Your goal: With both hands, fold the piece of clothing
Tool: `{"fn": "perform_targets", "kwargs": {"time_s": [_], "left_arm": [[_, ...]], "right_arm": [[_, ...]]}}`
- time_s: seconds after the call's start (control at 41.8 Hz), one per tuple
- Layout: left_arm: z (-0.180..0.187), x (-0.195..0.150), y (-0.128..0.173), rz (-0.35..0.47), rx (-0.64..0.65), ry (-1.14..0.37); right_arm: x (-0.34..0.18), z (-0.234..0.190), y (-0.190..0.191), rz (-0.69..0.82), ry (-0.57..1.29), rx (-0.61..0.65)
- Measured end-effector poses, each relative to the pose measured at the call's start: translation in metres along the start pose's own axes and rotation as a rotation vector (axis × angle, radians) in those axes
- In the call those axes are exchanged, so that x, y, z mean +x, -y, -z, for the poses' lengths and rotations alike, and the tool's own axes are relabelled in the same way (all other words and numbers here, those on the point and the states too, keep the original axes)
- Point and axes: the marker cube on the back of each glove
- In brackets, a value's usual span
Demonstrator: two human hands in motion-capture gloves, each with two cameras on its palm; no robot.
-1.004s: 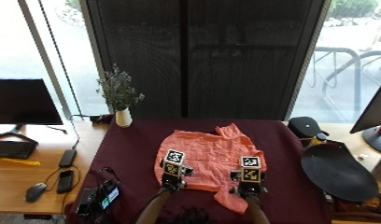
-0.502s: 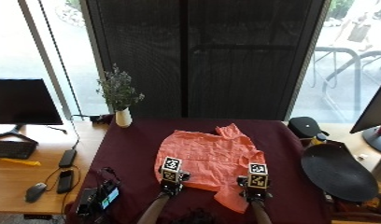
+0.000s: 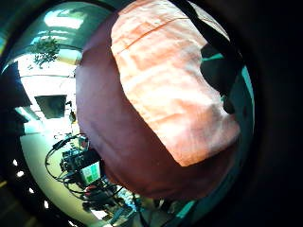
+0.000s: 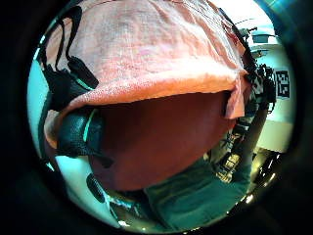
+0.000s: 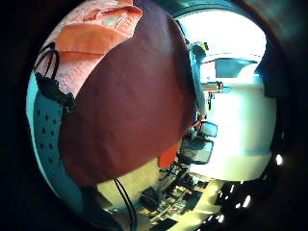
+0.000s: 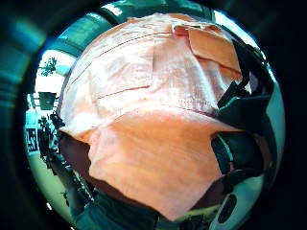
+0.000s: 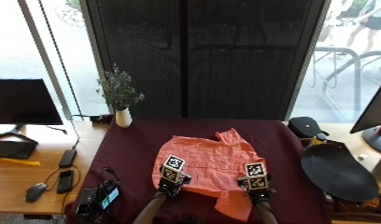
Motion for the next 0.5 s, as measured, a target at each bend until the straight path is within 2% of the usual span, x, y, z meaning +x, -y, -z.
{"fn": "perform_targets", "kwargs": {"time_s": [0.096, 0.167, 0.239, 0.311, 0.43, 0.502], "left_arm": [[0.011, -0.003, -0.007, -0.077, -0.111, -0.004], [0.032, -0.004, -0.019, -0.139, -0.173, -0.010], [0.060, -0.010, -0.024, -0.160, -0.196, -0.020], [0.088, -0.021, -0.013, -0.124, -0.165, -0.026], [0.120, -0.043, 0.031, 0.008, -0.101, -0.023], [0.135, -0.052, 0.057, 0.098, -0.081, -0.013]], "right_arm": [[0.004, 0.025, -0.012, 0.071, 0.024, -0.080], [0.011, 0.046, -0.013, 0.120, 0.027, -0.135], [0.017, 0.078, -0.007, 0.160, 0.047, -0.162], [0.023, 0.109, 0.015, 0.163, 0.086, -0.142], [0.028, 0.138, 0.076, 0.115, 0.191, -0.116], [0.025, 0.146, 0.110, 0.051, 0.248, -0.185]]}}
